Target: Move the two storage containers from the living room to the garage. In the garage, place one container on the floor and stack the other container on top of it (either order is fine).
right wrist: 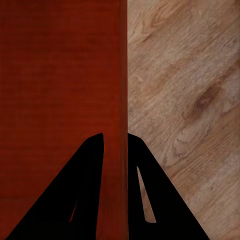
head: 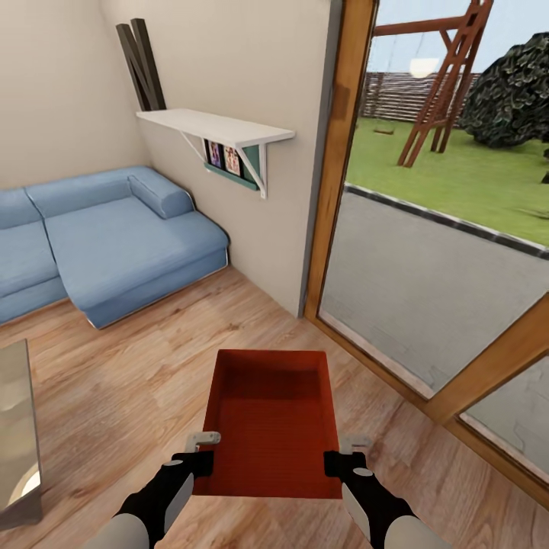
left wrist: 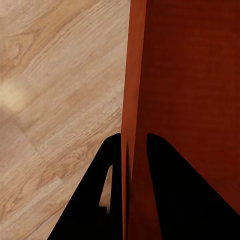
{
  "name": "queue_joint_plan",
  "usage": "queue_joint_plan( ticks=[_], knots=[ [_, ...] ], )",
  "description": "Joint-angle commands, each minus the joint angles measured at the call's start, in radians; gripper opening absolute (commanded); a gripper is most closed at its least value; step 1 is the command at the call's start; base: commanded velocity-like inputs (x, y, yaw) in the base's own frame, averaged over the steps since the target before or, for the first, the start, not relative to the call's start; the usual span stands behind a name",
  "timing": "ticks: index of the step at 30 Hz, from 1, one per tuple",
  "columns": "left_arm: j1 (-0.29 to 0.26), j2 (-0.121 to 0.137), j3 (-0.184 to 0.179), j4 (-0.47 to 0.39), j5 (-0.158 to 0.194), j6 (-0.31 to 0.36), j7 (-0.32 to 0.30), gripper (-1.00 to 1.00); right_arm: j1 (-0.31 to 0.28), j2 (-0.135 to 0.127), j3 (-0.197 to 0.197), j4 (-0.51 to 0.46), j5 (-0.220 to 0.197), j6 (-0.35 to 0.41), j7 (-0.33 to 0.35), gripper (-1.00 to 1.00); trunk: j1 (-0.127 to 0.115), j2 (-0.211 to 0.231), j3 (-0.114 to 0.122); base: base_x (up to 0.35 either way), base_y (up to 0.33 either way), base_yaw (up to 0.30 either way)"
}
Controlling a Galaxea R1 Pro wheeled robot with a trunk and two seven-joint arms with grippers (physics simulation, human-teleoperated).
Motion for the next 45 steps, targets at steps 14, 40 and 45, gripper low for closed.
queue_joint_plan(
  ticks=[14, 40, 45],
  knots=[
    [0.000, 0.001, -0.007, 0.002, -0.005, 0.007, 0.010, -1.00, -0.001, -0.020, 0.003, -0.019, 0.021, -0.006, -0.037, -1.00, 0.000, -0.002, 0.021, 0.000, 0.000, 0.000],
    [0.000, 0.001, -0.007, 0.002, -0.006, 0.007, 0.010, -1.00, -0.001, -0.022, 0.005, -0.019, 0.021, -0.006, -0.038, -1.00, 0.000, -0.002, 0.064, 0.000, 0.000, 0.000],
    [0.000, 0.001, -0.007, 0.002, -0.005, 0.007, 0.010, -1.00, -0.001, -0.023, 0.005, -0.019, 0.021, -0.006, -0.037, -1.00, 0.000, -0.002, 0.072, 0.000, 0.000, 0.000]
  ],
)
